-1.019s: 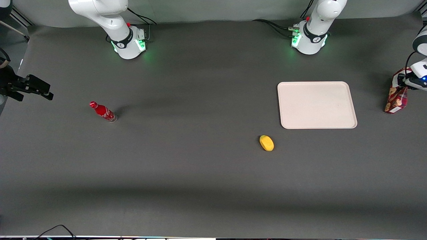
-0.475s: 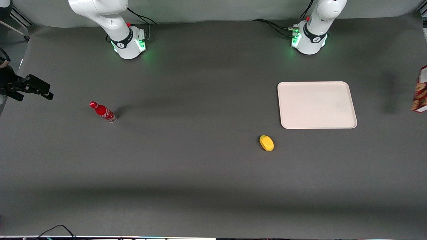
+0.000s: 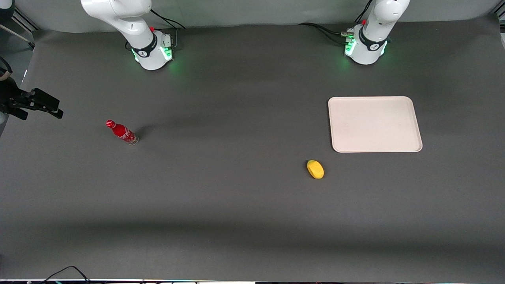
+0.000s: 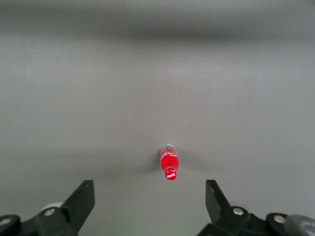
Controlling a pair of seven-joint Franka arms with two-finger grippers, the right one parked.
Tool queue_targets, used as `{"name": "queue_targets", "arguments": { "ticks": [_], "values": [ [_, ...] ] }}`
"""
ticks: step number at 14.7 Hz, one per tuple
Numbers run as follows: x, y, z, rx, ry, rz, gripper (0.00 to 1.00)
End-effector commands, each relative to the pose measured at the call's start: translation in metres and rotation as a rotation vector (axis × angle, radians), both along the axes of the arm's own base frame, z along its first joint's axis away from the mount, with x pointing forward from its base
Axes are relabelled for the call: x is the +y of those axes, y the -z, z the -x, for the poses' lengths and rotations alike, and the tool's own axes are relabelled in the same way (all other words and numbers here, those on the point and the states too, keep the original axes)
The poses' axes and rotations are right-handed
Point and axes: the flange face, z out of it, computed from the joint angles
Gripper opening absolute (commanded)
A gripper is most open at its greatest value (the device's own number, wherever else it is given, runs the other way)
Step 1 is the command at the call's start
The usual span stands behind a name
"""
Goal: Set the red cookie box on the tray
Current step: 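Lift the held box with the left gripper toward the white tray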
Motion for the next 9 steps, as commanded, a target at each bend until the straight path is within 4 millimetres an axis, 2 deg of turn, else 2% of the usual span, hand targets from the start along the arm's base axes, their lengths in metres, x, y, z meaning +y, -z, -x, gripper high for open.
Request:
{"name": "queue_targets", "arguments": {
  "ticks": [1,4,8,9],
  "values": [
    [-0.019,-0.007,-0.008,0.021,-0.125,-0.005,0.0],
    [-0.066,-0.002,-0.022,0.081,-0.342,-0.001,0.0],
    [-0.14,0.019,-0.042,0.127,-0.59,-0.035,0.0],
    [-0.152,0.024,-0.045,0.129,-0.606,-0.038,0.0]
  ]
}}
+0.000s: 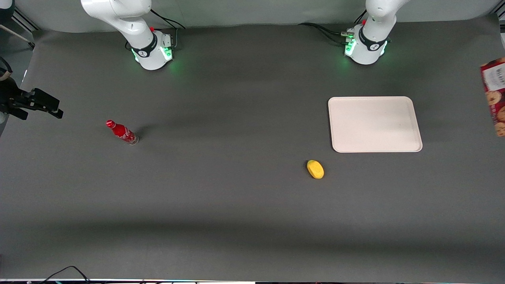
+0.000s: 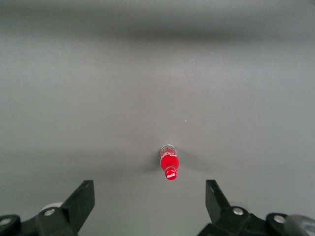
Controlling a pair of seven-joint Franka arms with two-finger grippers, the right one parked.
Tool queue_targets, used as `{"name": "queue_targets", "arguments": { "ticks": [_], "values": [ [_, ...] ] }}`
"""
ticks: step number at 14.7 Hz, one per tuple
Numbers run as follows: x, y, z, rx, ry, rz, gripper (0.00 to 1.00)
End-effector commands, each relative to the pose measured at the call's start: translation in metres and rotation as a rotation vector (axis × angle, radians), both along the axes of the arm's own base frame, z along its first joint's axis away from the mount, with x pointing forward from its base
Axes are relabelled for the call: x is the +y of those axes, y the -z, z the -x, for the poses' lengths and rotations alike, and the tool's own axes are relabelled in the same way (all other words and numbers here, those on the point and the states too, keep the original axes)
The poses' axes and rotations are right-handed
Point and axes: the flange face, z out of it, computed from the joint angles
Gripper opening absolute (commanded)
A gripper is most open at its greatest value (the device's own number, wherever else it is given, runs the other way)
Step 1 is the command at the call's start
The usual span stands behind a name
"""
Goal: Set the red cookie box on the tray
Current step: 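Lift the held box with the left gripper toward the white tray, then lower the box upright onto the tray's edge with the left gripper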
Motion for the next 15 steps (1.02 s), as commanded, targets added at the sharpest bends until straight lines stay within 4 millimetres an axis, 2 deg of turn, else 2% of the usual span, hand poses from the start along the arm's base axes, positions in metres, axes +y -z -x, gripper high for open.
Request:
{"name": "queue_targets", "arguments": {
  "ticks": [1,4,7,10,12,15],
  "values": [
    [-0.052,0.013,-0.002,0.017,-0.106,-0.026,0.0],
    [-0.081,0.046,-0.009,-0.007,-0.042,-0.028,0.0],
    [-0.088,0.083,-0.005,-0.037,0.005,-0.028,0.0],
    [-0.092,0.124,0.012,-0.045,0.116,-0.006,0.0],
    [-0.103,0.149,0.02,-0.074,0.137,-0.01,0.0],
    [-0.106,0.175,0.033,-0.103,0.135,-0.005,0.0]
  ]
}}
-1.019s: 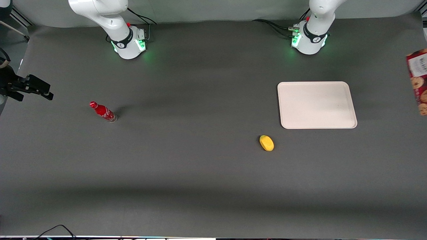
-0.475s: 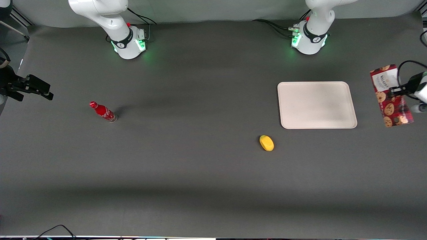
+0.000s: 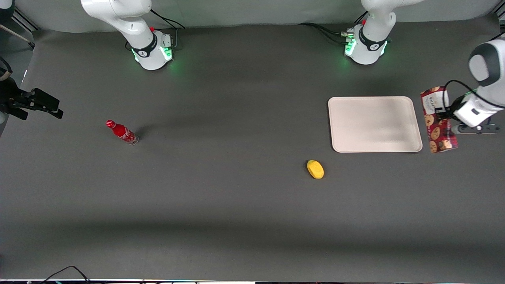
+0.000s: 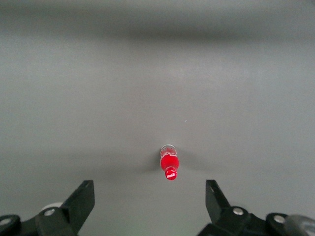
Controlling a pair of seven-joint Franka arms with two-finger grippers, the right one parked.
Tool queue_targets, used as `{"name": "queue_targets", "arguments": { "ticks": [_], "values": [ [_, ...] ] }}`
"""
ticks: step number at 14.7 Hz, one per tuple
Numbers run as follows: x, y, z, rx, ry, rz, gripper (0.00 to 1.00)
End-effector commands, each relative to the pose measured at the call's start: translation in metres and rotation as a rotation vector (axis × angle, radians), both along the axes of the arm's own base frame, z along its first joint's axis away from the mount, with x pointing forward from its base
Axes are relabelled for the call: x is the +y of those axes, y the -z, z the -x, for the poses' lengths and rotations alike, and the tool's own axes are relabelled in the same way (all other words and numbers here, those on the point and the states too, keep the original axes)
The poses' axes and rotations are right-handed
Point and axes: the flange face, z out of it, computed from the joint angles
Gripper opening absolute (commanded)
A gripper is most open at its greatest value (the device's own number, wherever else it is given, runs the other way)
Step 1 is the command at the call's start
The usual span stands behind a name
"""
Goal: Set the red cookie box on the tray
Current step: 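Lower the box upright onto the tray's edge with the left gripper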
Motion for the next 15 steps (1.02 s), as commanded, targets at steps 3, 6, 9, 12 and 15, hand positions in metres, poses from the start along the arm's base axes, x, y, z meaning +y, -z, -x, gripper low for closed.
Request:
{"name": "queue_targets", "arguments": {
  "ticks": [3,6,9,12,15],
  "values": [
    [-0.006,0.026,0.037,-0.072,0.009,0.011,0.0],
    [-0.009,0.043,0.048,-0.087,0.01,0.009,0.0],
    [-0.014,0.063,0.052,-0.12,0.017,-0.003,0.0],
    [-0.018,0.068,0.051,-0.118,0.022,-0.005,0.0],
    [-0.022,0.076,0.057,-0.1,0.028,0.0,0.0]
  ]
}}
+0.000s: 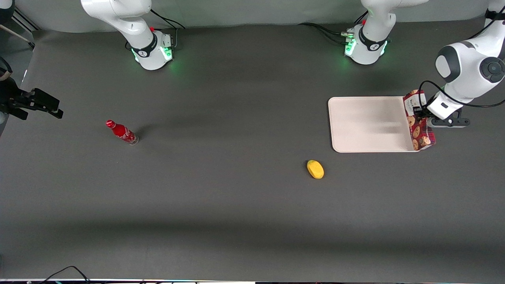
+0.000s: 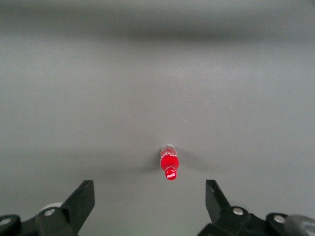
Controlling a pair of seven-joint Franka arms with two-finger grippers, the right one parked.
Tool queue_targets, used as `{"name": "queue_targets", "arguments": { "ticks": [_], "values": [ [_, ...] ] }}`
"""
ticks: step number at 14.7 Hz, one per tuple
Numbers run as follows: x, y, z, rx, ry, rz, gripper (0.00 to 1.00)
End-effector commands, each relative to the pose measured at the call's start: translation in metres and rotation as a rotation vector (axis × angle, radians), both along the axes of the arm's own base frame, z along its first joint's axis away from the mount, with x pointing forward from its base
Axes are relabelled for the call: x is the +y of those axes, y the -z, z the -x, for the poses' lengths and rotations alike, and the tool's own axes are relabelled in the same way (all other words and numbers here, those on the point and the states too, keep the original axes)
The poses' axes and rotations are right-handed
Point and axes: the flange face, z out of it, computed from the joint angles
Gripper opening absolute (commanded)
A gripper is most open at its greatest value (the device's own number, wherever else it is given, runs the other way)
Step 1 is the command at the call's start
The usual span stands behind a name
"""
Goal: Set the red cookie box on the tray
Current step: 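Lower the box upright onto the tray's edge with the left gripper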
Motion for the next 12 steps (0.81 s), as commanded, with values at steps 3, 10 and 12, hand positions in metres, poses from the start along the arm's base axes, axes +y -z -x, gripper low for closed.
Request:
{"name": "queue_targets", "arguments": {
  "ticks": [3,10,12],
  "values": [
    [-0.01,0.013,0.01,-0.01,0.02,-0.001,0.0],
    [-0.011,0.028,0.011,0.014,0.026,-0.003,0.0],
    [-0.015,0.033,0.009,0.028,0.045,-0.003,0.06]
  ]
}}
